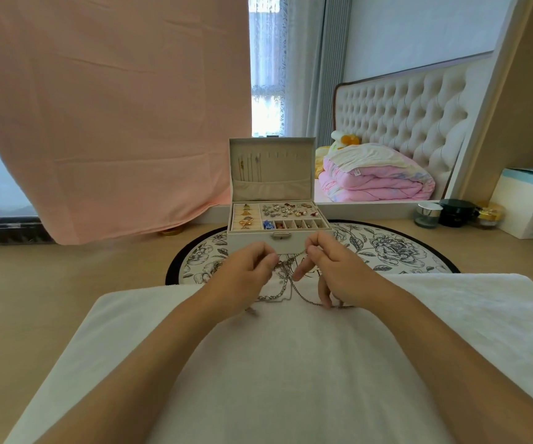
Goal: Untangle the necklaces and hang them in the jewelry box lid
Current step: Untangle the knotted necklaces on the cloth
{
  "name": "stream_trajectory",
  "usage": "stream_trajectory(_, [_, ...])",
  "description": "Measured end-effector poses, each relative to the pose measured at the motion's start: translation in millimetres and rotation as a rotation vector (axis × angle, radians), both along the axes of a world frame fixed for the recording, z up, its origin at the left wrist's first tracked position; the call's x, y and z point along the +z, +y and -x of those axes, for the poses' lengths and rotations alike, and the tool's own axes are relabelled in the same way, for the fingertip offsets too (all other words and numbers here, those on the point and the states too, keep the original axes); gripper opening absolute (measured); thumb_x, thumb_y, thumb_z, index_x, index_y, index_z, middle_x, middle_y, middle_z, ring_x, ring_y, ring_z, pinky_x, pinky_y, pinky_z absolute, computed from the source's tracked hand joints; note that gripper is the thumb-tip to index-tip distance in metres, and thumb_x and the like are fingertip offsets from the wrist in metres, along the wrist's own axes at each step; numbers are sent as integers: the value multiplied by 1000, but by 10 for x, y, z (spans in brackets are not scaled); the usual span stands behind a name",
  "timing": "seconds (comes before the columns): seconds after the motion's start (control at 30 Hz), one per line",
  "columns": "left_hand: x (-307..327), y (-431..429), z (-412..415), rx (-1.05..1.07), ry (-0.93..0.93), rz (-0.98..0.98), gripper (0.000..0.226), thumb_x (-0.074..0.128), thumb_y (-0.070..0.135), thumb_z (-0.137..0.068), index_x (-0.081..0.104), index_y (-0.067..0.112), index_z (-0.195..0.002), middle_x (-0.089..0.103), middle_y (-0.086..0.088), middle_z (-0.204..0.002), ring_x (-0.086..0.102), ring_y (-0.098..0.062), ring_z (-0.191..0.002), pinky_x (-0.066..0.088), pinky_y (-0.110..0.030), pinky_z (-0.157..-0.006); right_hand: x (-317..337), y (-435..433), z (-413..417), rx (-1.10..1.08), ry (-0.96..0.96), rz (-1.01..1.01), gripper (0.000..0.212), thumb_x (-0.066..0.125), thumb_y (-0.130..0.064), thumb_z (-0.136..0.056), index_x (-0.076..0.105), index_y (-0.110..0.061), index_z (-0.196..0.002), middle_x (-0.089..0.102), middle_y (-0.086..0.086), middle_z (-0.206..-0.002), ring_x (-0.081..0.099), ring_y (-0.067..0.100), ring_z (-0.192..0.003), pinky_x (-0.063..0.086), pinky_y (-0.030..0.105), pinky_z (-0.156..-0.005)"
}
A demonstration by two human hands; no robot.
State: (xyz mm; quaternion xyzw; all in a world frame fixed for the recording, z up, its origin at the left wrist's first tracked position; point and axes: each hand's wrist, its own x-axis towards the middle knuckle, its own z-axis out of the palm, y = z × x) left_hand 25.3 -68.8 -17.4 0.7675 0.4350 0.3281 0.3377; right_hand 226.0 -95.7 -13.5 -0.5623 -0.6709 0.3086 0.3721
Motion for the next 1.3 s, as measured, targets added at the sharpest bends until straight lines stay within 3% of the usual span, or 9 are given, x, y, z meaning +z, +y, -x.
stream_trajectory(0.2, [226,-41,191,27,540,-133,16,61,54,-93,63,38,-88,57,13,-69,55,-5,-64,38,-23,-57,90,-61,-182,23,-107,137,17,35,-26,-108,48,-20,-99,77,5,-83,33,15,-42,32,25,-42])
stream_trajectory(0.33, [222,-3,276,140,713,-276,28,54,57,-95,64,37,-79,56,14,-66,51,-1,-61,34,-23,-54,92,-67,-270,-102,-247,157,19,37,-30,-106,52,-23,-97,75,2,-71,51,16,-59,46,31,-61])
stream_trajectory(0.47, [17,165,176,233,630,-343,21,55,49,-98,66,32,-92,62,12,-90,57,-8,-80,43,-26,-66,37,-22,-309,-272,-555,96,17,42,-32,-100,58,-28,-94,69,-6,-85,63,12,-78,51,32,-70])
stream_trajectory(0.67, [-185,187,-19,229,370,-562,18,61,45,-94,61,31,-106,53,14,-105,51,-7,-93,42,-26,-71,-35,18,-241,-303,-794,-52,20,58,-37,-93,64,-35,-112,58,-5,-117,50,18,-116,41,36,-101])
stream_trajectory(0.8, [-139,107,-35,3,533,-488,26,65,61,-83,67,36,-92,56,18,-95,48,-3,-91,45,-28,-74,4,-63,-144,-87,-542,-2,13,76,-49,-75,74,-39,-82,68,-17,-88,61,-3,-83,53,23,-77])
stream_trajectory(0.9, [-159,105,16,-111,532,-394,12,70,42,-89,73,31,-93,58,17,-91,53,-1,-85,44,-24,-72,-18,-44,-136,15,-531,51,2,80,-37,-80,78,-36,-80,70,-18,-80,59,-12,-69,43,9,-61])
stream_trajectory(1.0, [-181,118,72,-102,428,-326,7,62,25,-97,69,23,-96,62,17,-87,56,3,-80,44,-18,-72,-36,-8,-188,13,-413,62,12,68,-29,-92,72,-29,-81,70,-14,-73,57,-6,-60,44,18,-63])
stream_trajectory(1.17, [-112,168,157,-55,-141,205,16,42,13,-106,54,16,-95,59,4,-66,53,-16,-60,45,-32,-61,2,-8,-320,-47,3,152,17,46,-22,-105,56,-17,-92,61,0,-61,48,19,-53,37,27,-49])
stream_trajectory(1.3, [24,227,362,-92,-17,250,17,45,13,-104,54,16,-90,44,7,-58,32,-11,-51,26,-24,-48,62,-46,-426,11,-122,105,21,58,-15,-96,60,-19,-75,50,-7,-61,40,11,-55,35,26,-53])
